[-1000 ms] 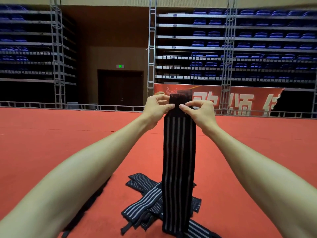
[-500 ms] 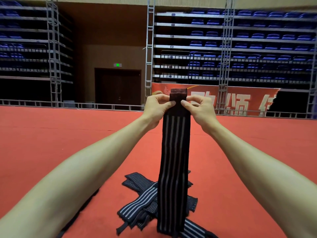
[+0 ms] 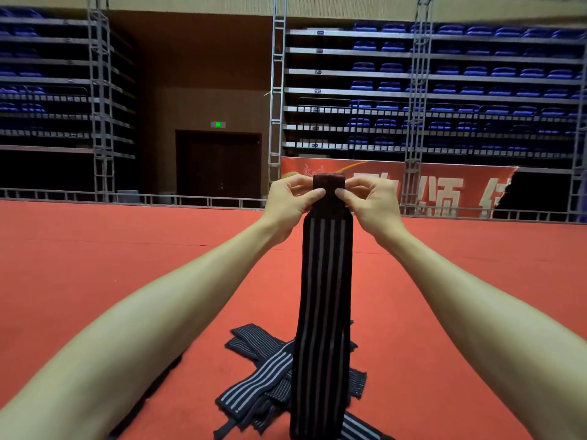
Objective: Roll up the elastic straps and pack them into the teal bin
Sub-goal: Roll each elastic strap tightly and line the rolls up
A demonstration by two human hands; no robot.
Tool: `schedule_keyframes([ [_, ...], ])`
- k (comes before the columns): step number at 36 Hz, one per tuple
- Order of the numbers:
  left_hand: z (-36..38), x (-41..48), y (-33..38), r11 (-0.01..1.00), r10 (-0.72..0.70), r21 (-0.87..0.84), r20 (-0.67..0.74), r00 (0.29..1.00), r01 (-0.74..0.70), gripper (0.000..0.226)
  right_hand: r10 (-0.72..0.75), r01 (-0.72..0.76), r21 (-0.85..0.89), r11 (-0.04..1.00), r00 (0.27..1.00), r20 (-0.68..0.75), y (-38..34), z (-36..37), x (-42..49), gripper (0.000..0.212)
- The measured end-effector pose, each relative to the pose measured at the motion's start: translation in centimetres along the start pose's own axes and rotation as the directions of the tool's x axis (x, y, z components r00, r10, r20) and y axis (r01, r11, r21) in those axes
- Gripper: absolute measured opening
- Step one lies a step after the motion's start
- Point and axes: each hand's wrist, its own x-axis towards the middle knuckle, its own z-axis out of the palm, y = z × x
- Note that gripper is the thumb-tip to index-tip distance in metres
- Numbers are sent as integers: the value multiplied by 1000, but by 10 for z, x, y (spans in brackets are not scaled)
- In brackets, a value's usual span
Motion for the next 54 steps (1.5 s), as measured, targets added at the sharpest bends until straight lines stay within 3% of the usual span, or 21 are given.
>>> schedule_keyframes([
  [4, 1, 4, 1, 1000, -13, -13, -31, 999, 13, 16, 8, -6, -41, 999, 999, 44, -1, -1, 1, 4],
  [14, -1, 4, 7, 1000, 2, -11, -38, 999, -2, 26, -1, 1, -11, 1000, 1000, 11, -14, -2, 1, 29],
  [20, -1, 3, 10, 1000, 21, 6, -77, 997, -20, 20, -2, 2, -21, 1000, 1000, -4, -14, -2, -1, 33],
  [29, -4, 1, 11, 988, 87, 130, -62, 994, -79, 23, -53, 53, -28, 998, 998, 22, -8, 2, -5, 12],
  [44, -7, -4, 7, 960, 132, 246, 36, 991, -136, 23, -120, 122, -71, 990, 992, 29, -1, 6, -5, 16],
  [54, -7, -5, 6, 988, 93, 125, 4, 996, -93, 26, -103, 104, -31, 994, 994, 34, -1, 9, -8, 10],
])
